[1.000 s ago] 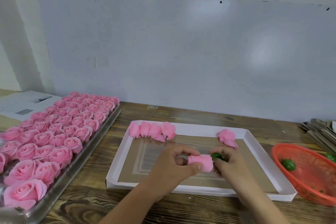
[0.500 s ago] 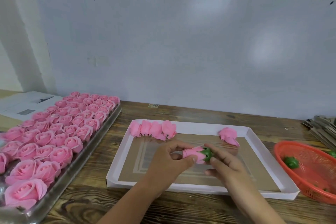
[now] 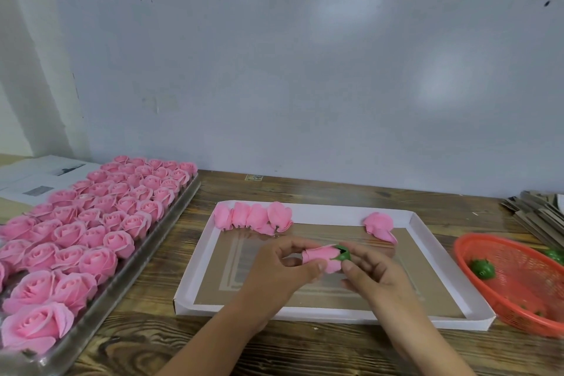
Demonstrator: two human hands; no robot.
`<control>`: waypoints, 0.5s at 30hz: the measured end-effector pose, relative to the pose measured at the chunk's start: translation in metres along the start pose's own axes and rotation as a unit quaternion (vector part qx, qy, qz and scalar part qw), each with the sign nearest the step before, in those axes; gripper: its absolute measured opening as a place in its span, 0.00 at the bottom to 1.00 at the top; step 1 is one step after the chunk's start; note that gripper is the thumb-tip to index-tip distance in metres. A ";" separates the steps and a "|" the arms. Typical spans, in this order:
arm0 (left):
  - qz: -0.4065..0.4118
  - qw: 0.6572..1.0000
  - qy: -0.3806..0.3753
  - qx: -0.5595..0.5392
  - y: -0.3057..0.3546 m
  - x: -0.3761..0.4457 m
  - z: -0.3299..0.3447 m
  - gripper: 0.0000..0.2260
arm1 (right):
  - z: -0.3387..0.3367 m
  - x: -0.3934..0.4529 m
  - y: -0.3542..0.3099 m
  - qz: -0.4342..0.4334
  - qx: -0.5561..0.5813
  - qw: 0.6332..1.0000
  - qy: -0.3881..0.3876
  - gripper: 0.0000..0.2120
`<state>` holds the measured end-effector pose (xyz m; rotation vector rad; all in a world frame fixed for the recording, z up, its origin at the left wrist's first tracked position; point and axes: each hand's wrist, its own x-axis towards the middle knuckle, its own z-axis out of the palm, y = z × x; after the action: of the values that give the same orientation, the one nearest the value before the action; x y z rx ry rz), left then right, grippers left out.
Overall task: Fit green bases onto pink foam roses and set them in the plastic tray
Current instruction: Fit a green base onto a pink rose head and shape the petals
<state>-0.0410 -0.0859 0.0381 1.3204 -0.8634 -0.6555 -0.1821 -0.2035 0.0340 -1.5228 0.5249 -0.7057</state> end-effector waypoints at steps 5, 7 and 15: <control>-0.005 0.999 -0.018 -0.029 0.003 -0.001 0.000 0.11 | -0.001 -0.001 0.000 -0.006 0.018 1.000 -0.016 0.14; -0.005 0.999 -0.026 -0.040 0.002 -0.001 0.000 0.13 | 0.000 -0.001 0.001 -0.006 0.026 0.999 -0.029 0.14; 0.003 0.997 -0.050 -0.058 0.003 -0.002 0.000 0.14 | -0.007 0.000 0.004 0.004 0.055 0.997 -0.053 0.19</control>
<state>-0.0423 -0.0838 0.0408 1.1872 -0.8973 -0.7613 -0.1872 -0.2089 0.0296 -1.4454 0.4065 -0.6332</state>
